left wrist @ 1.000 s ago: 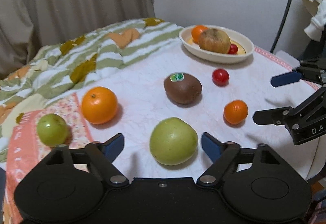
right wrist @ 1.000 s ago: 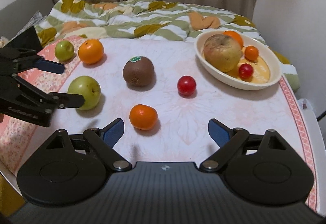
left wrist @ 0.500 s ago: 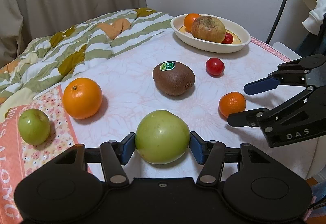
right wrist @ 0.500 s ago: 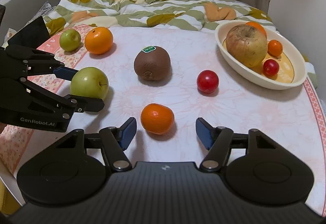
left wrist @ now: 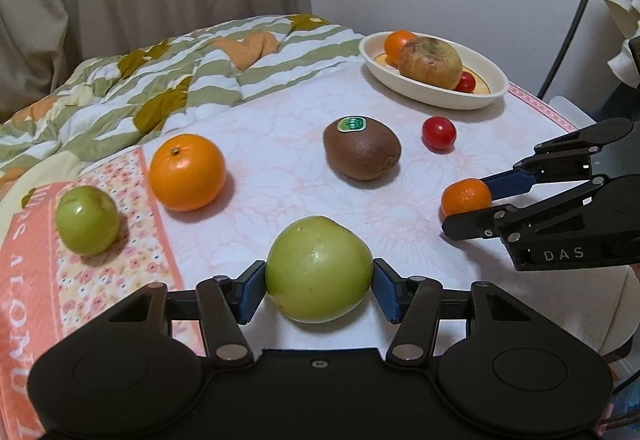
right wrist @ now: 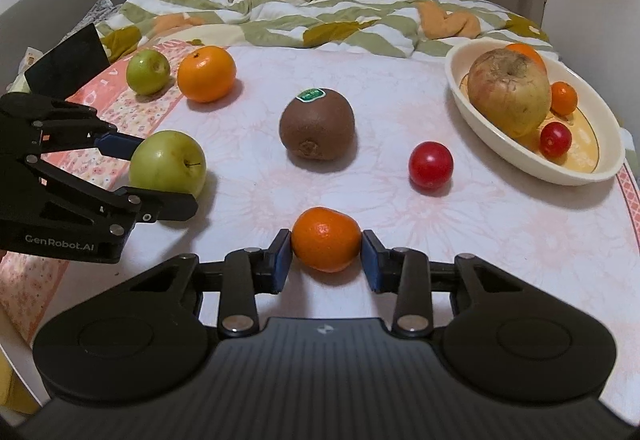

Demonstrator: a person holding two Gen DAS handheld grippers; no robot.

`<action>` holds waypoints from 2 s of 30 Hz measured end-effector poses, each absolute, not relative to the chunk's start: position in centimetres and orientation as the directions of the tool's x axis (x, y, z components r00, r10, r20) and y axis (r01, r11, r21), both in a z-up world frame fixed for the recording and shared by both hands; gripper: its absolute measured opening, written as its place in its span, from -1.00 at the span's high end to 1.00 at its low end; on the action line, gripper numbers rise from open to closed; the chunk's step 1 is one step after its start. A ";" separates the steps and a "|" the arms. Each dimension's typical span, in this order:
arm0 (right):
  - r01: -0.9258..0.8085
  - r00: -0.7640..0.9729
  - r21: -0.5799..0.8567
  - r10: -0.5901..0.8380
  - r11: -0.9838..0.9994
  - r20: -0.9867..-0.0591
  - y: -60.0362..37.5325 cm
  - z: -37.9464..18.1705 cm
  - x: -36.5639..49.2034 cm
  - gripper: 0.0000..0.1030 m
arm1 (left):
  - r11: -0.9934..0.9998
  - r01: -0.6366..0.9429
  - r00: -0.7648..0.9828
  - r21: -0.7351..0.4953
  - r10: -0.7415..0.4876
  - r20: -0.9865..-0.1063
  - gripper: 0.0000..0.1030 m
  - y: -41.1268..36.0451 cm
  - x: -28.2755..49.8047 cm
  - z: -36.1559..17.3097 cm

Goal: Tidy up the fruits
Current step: 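Grasp the large green apple with the left tool while the right tool grasps a mandarin, then carry the green apple and mandarin in both tools over the cream bowl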

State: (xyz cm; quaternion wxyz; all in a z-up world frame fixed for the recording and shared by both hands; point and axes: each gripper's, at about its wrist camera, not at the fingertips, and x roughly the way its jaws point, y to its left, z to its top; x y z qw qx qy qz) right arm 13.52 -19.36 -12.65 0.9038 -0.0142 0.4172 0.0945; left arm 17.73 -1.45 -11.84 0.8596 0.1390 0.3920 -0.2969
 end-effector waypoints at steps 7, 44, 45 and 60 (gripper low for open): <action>-0.193 0.640 0.055 0.168 0.980 -0.750 -18.5 -11.4 13.0 -0.01 | 0.818 0.574 0.541 -0.014 -0.393 -0.744 -0.17 0.0 16.8 -10.4; -0.169 0.741 0.041 0.154 0.985 -0.654 -35.7 0.0 11.8 -0.01 | 0.920 0.385 0.742 -0.071 -0.355 -0.569 -0.17 -13.7 14.1 1.4; -0.175 0.742 0.039 0.157 0.984 -0.651 -36.6 0.1 12.2 -0.01 | 0.922 0.382 0.742 -0.071 -0.351 -0.570 -0.17 -14.6 14.3 1.5; -0.183 0.721 0.067 0.180 0.981 -0.669 -45.4 -1.7 18.3 -0.01 | 0.903 0.430 0.697 -0.017 -0.344 -0.629 -0.17 -26.0 20.9 -1.5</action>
